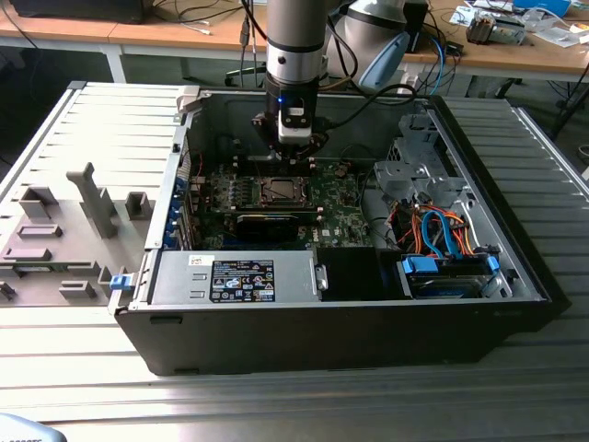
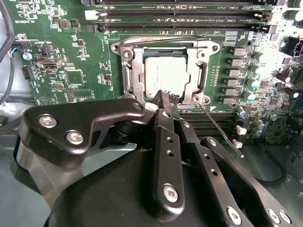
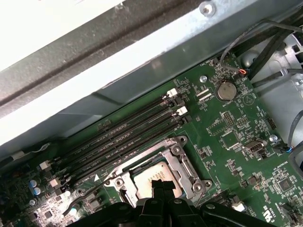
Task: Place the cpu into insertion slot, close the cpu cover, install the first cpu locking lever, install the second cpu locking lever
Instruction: 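Install the first cpu locking lever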
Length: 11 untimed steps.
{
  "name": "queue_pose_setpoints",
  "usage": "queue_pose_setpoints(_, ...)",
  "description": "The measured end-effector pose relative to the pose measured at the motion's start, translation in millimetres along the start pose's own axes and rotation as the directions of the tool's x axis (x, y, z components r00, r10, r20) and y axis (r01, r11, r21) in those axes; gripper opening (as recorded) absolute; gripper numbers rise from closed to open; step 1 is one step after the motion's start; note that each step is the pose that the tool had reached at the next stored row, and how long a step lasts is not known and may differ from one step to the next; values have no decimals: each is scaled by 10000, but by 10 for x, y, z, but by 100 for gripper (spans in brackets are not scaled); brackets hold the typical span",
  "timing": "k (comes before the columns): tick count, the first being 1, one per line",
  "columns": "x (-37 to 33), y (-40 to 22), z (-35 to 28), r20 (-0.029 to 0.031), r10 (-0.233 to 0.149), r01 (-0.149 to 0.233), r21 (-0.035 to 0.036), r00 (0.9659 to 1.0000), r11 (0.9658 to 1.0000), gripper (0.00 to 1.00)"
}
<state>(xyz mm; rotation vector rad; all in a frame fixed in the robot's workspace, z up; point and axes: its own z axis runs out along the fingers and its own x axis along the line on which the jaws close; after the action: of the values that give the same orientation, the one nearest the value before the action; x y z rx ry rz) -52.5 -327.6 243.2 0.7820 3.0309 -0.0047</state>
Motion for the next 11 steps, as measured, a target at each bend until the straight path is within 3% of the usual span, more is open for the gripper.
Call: queue_pose_setpoints(11,0,0,0,0,-300,300,-4,9995,9995,11)
